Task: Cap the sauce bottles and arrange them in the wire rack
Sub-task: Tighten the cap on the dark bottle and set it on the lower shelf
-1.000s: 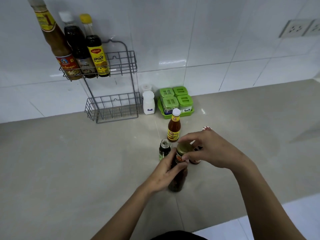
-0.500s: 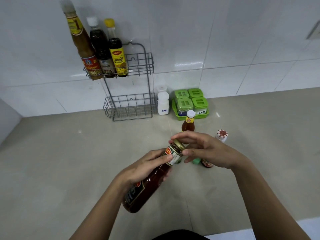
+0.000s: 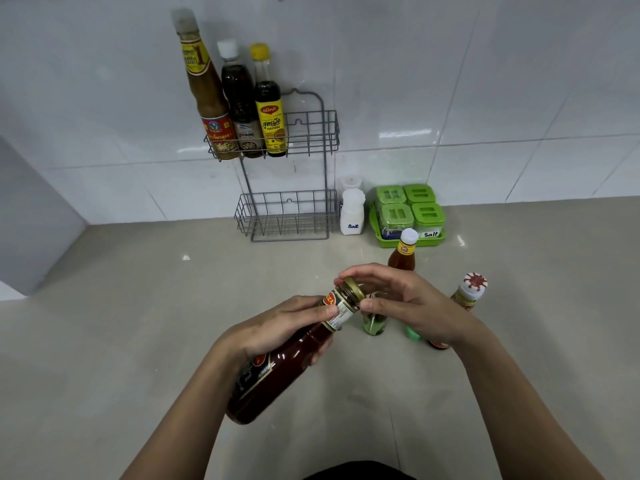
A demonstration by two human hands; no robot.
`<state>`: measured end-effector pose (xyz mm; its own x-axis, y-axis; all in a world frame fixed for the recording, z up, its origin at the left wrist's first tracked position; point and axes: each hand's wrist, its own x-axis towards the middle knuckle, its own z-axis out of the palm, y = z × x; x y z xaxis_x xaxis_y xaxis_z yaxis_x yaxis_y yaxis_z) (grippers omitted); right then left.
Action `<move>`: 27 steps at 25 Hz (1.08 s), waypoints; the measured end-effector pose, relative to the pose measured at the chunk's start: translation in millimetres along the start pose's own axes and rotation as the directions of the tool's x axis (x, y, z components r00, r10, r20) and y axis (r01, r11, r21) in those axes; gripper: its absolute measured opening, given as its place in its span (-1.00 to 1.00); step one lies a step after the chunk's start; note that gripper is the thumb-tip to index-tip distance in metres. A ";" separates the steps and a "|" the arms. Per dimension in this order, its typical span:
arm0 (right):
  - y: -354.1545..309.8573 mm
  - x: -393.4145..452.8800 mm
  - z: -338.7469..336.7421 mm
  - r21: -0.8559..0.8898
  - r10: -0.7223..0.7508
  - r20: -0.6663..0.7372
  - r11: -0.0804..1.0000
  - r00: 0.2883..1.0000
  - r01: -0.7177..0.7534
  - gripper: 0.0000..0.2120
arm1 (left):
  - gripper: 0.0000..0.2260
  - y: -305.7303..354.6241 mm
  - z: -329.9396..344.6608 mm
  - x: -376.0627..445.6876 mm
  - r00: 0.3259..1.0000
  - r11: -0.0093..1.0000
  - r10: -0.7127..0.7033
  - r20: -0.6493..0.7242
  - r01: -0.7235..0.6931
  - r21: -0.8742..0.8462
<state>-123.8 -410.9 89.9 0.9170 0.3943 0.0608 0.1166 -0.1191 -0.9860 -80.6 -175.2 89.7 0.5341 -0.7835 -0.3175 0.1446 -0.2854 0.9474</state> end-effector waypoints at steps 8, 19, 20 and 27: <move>-5.2 -2.4 0.2 -0.009 -0.044 -0.080 0.999 0.996 0.043 -0.57 | -0.62 -4.3 -5.9 -3.6 0.994 0.988 -0.070 0.087 0.081 -0.129; -18.2 24.9 21.5 -0.039 -0.020 0.028 0.999 0.999 0.021 -0.54 | -0.62 -8.8 -30.8 -26.0 0.995 0.993 -0.052 0.087 0.061 -0.102; -19.1 29.4 25.3 -0.048 -0.022 0.030 0.999 0.999 0.023 -0.54 | -0.64 -9.1 -36.4 -29.2 0.994 0.993 -0.055 0.091 0.064 -0.096; -26.2 58.2 60.9 -0.101 -0.007 0.012 0.995 1.000 0.008 -0.54 | -0.65 -8.9 -74.5 -54.6 0.992 0.997 -0.063 0.105 0.068 -0.035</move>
<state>-96.7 -329.3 109.8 0.9115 0.4059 0.0659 0.1619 -0.2068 -0.9649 -48.9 -88.8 101.5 0.4334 -0.8175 -0.3794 0.2096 -0.3180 0.9246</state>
